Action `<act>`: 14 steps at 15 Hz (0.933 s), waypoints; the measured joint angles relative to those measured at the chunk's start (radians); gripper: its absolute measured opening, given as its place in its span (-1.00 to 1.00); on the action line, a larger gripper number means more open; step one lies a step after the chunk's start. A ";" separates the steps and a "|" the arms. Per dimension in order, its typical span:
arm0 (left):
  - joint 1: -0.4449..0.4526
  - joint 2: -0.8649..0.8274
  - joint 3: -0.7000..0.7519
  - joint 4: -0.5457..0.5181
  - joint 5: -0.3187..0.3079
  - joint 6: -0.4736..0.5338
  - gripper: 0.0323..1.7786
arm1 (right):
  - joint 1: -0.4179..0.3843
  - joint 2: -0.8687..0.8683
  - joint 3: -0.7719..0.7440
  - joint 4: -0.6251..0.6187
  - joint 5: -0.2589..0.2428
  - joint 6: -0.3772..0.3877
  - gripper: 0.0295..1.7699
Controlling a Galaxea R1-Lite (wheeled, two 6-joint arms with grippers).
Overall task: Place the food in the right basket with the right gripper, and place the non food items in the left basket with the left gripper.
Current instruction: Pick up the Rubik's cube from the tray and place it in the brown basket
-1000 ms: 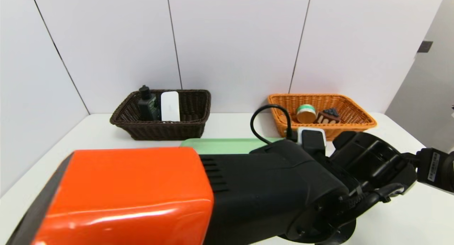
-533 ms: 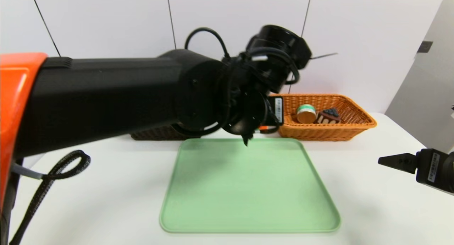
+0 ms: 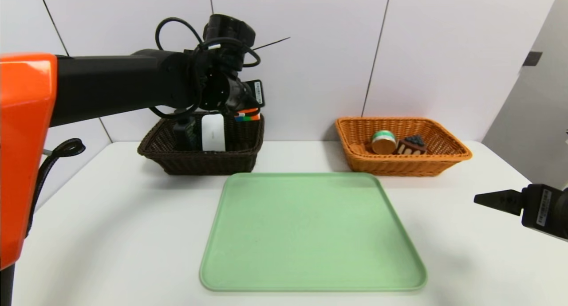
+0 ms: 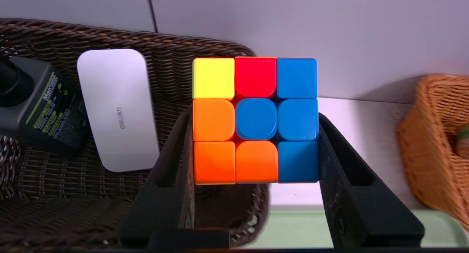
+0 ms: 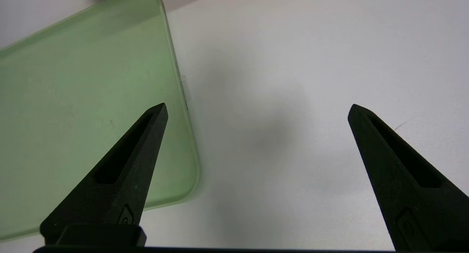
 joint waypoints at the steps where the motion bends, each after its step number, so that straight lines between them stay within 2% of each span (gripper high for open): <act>1: 0.020 0.016 0.000 -0.002 -0.010 0.005 0.03 | 0.000 0.001 -0.001 0.000 -0.001 0.001 0.92; 5: 0.081 0.089 0.000 -0.025 -0.014 0.011 0.02 | 0.000 0.000 -0.004 0.001 -0.006 -0.004 0.92; 9: 0.102 0.153 0.000 -0.064 -0.014 0.053 0.01 | 0.000 -0.001 -0.010 0.002 -0.010 -0.005 0.92; 14: 0.111 0.196 0.000 -0.068 -0.015 0.053 0.00 | 0.000 0.001 -0.010 0.000 -0.009 -0.006 0.92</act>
